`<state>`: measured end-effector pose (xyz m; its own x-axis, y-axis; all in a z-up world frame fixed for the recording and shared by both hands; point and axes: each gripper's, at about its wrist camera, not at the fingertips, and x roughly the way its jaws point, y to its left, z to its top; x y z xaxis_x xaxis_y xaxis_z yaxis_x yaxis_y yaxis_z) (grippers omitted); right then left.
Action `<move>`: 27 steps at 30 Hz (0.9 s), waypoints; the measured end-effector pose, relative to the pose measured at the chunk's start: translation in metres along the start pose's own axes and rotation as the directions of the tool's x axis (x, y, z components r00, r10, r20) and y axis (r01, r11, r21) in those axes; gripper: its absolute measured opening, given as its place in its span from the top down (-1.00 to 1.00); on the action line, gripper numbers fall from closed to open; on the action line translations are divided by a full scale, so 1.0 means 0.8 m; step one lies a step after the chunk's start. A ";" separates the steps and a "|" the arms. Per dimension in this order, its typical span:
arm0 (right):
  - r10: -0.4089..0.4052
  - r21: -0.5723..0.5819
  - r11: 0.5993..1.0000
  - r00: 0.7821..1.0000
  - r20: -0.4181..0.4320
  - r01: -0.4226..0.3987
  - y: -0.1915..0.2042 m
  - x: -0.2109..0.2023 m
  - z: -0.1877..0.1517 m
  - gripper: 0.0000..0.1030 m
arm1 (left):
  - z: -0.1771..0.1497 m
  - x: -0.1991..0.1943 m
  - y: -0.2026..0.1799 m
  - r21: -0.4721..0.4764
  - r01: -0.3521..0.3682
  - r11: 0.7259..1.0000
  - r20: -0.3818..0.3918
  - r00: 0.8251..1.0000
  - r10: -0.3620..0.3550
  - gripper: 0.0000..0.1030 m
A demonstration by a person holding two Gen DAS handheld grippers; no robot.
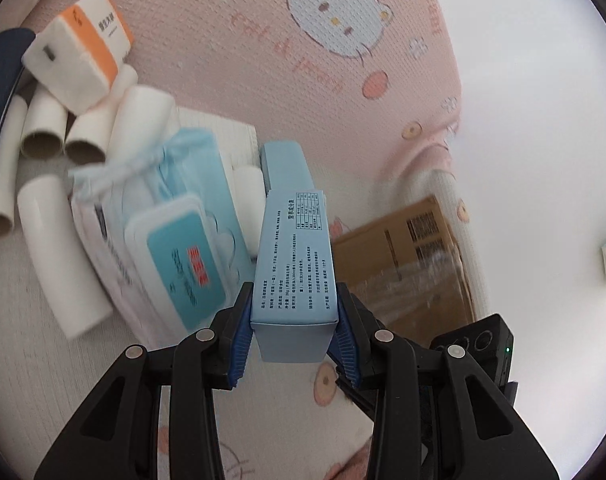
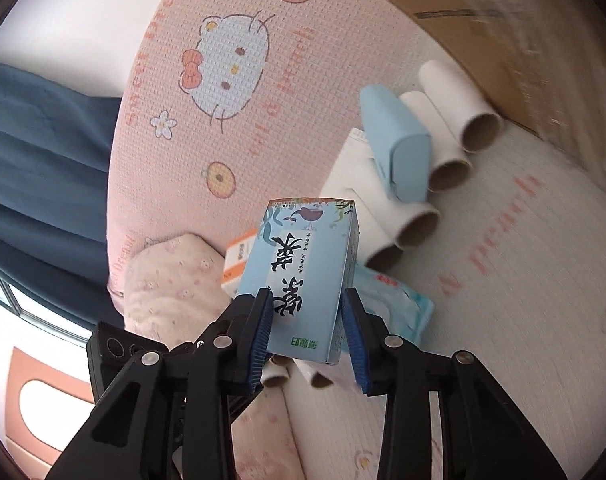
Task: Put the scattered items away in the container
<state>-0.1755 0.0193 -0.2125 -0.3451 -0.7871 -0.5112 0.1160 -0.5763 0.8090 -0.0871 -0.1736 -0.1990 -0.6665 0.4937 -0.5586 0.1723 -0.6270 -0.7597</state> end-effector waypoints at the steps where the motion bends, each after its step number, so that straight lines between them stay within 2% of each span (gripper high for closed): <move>1: -0.010 0.000 1.000 1.000 0.002 0.010 -0.001 -0.006 -0.005 0.35 | -0.006 -0.001 0.000 0.003 0.013 1.000 -0.010 1.000 -0.013 0.20; 5: -0.057 0.010 0.998 0.998 0.009 0.057 -0.006 -0.028 -0.025 0.36 | -0.030 0.002 -0.003 0.043 0.029 0.999 -0.053 0.998 -0.027 0.20; 9: -0.145 0.003 0.989 0.989 0.017 0.145 -0.018 -0.051 -0.051 0.37 | -0.063 0.012 -0.006 0.079 0.023 0.997 -0.103 0.995 -0.014 0.20; 13: -0.187 0.059 0.981 0.982 0.000 0.187 -0.043 -0.067 -0.071 0.37 | -0.088 0.026 0.004 0.060 0.037 0.998 -0.146 0.989 -0.028 0.20; 16: -0.197 0.122 0.973 0.980 -0.021 0.198 -0.059 -0.072 -0.077 0.37 | -0.095 0.040 0.019 -0.005 0.072 0.997 -0.176 0.982 -0.071 0.20; 18: -0.202 0.143 0.969 0.979 -0.024 0.203 -0.064 -0.072 -0.077 0.37 | -0.098 0.046 0.026 -0.036 0.087 0.996 -0.175 0.980 -0.092 0.20; 20: -0.209 0.150 0.966 0.977 -0.033 0.211 -0.066 -0.069 -0.076 0.37 | -0.099 0.049 0.029 -0.032 0.079 0.996 -0.169 0.982 -0.083 0.19; 23: -0.220 0.149 0.963 0.974 -0.055 0.225 -0.067 -0.059 -0.077 0.37 | -0.099 0.050 0.035 -0.019 0.015 1.000 -0.136 0.990 -0.017 0.11; 25: -0.199 0.151 0.966 0.977 -0.077 0.209 -0.069 -0.050 -0.079 0.37 | -0.102 0.050 0.043 -0.064 -0.008 0.998 -0.107 0.994 0.001 0.06; 27: -0.212 0.136 0.965 0.973 -0.093 0.224 -0.067 -0.043 -0.081 0.37 | -0.105 0.050 0.047 -0.086 -0.040 0.996 -0.087 0.996 0.032 0.00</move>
<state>-0.1096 0.0632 -0.2570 -0.2734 -0.6639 -0.6961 -0.0915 -0.7024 0.7058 -0.0465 -0.1265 -0.2780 -0.5952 0.5235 -0.6096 0.2600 -0.5923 -0.7626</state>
